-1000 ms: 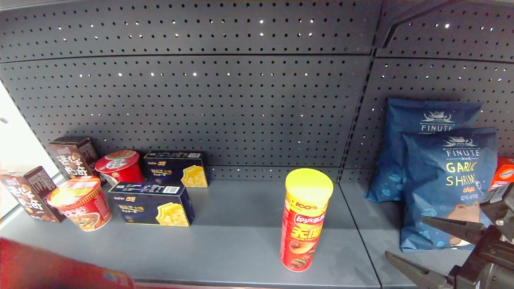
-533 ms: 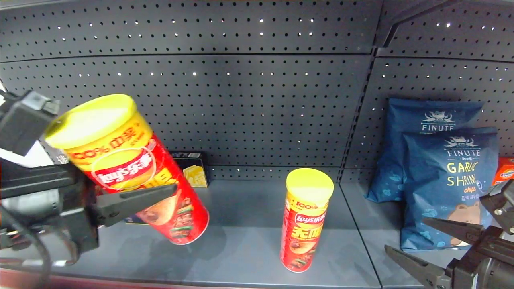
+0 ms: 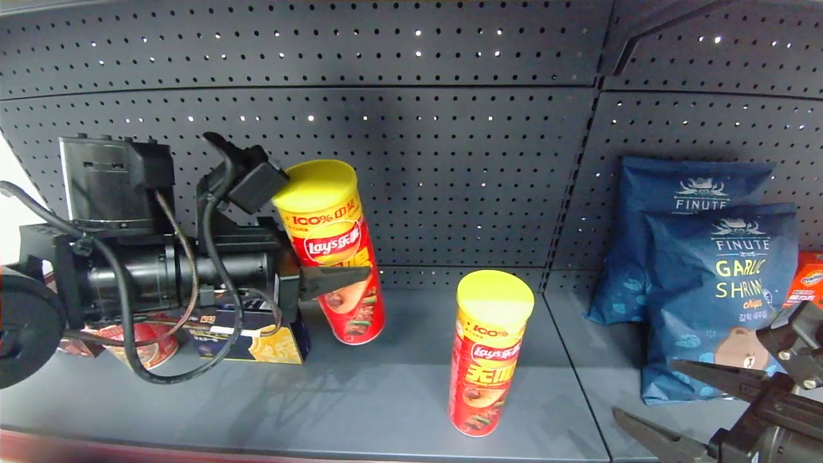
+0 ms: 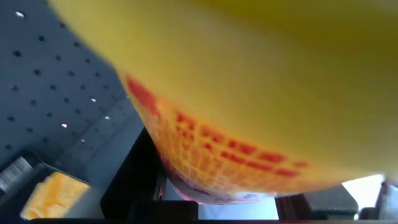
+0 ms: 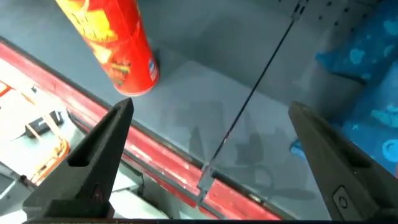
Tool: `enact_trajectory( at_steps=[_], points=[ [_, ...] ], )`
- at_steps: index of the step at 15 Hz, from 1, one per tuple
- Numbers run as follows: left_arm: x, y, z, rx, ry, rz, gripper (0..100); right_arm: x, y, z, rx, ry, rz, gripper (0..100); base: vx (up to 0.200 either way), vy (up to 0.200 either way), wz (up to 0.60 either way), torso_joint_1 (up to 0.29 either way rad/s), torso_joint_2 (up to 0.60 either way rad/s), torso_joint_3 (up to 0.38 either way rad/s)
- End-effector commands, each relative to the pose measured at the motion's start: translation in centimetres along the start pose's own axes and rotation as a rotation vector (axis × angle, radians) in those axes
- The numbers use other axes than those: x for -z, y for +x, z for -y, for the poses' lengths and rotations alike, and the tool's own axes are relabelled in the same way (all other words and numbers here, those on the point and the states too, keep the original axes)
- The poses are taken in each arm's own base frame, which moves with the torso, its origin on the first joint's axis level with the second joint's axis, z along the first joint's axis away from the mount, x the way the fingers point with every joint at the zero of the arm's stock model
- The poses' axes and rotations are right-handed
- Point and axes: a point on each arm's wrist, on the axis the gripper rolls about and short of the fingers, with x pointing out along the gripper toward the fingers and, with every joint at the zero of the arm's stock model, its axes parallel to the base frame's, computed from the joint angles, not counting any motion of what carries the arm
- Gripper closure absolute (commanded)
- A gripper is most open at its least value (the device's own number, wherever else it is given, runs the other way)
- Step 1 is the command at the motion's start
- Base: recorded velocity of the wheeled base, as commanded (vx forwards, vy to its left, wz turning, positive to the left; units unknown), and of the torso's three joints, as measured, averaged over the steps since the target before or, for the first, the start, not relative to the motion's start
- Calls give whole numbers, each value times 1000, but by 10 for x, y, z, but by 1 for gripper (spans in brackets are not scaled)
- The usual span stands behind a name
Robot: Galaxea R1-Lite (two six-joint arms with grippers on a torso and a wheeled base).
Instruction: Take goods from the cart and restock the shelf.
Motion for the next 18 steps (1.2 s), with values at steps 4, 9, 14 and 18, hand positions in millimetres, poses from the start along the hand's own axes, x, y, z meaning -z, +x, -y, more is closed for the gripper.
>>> enact_trajectory(
  at_steps=[4,9,14,18],
  points=[
    [2,42,-14,4,-6,-32,100,5,-4,0,-11,-3,0,0,0,0,0,0,0,0],
    [25,79,-25,34,-13,-88,100,5,-3,-3,-47,-11,-1,0,0,0,0,0,0,0],
    [28,123,-39,64,38,-77,100,5,-3,-3,-50,-11,-1,0,0,0,0,0,0,0],
    [25,160,-42,94,59,-49,100,5,0,-4,-49,-11,-4,0,0,0,0,0,0,0]
  ],
)
